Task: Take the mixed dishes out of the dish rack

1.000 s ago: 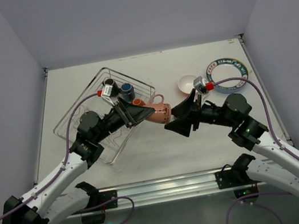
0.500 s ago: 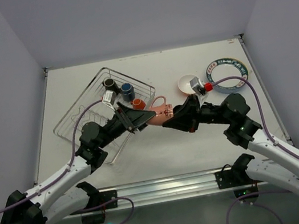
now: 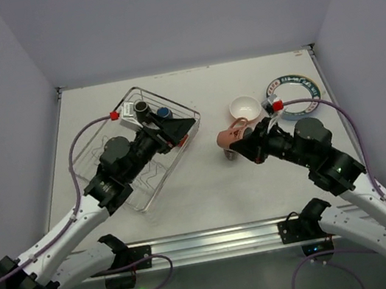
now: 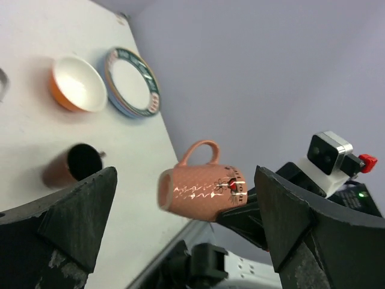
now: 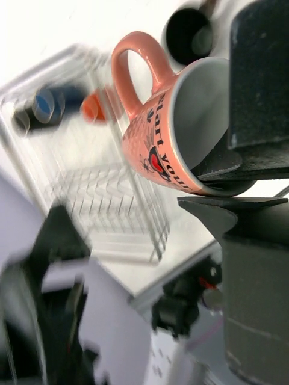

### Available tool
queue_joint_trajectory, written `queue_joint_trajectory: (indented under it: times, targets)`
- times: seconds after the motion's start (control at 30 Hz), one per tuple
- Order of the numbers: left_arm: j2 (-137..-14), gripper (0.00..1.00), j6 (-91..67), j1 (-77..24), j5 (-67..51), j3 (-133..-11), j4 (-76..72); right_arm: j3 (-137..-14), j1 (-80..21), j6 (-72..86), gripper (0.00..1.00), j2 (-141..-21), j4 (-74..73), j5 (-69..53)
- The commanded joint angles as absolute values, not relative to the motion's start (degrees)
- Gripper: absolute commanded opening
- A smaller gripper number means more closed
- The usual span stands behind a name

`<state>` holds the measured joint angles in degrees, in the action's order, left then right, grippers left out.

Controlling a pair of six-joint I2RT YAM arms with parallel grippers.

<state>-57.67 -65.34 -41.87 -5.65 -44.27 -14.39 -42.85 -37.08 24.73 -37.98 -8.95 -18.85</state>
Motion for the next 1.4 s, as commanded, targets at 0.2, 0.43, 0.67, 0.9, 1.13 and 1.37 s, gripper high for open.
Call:
queue_joint_trajectory:
  times: [0.2, 0.43, 0.67, 0.9, 1.13, 1.37]
  targets:
    - [-45.5, 1.0, -39.7, -41.7, 11.7, -53.7, 9.8, -61.7, -35.0, 21.2, 0.0, -53.2, -43.3, 17.8]
    - [-41.6, 1.0, -27.5, -41.7, 14.8, -59.4, 30.5, -62.7, -23.3, 17.7, 0.0, -67.0, -46.0, 12.3]
    - [-38.1, 1.0, -22.9, -41.7, 19.2, -53.1, 34.5, -62.4, -22.4, 20.0, 0.0, -75.6, -43.9, 12.8]
    - [-37.4, 1.0, -21.5, -41.7, 20.5, -48.8, 33.5, -60.6, -20.8, 21.5, 0.0, -79.6, -40.1, 10.4]
    - [-38.1, 1.0, -20.8, -41.7, 21.3, -48.5, 33.0, -59.7, -19.7, 20.9, 0.01, -84.2, -38.1, 6.4]
    - [-38.7, 1.0, -21.0, -41.7, 22.1, -49.0, 33.6, -57.9, -19.7, 21.0, 0.06, -85.1, -35.6, 4.6]
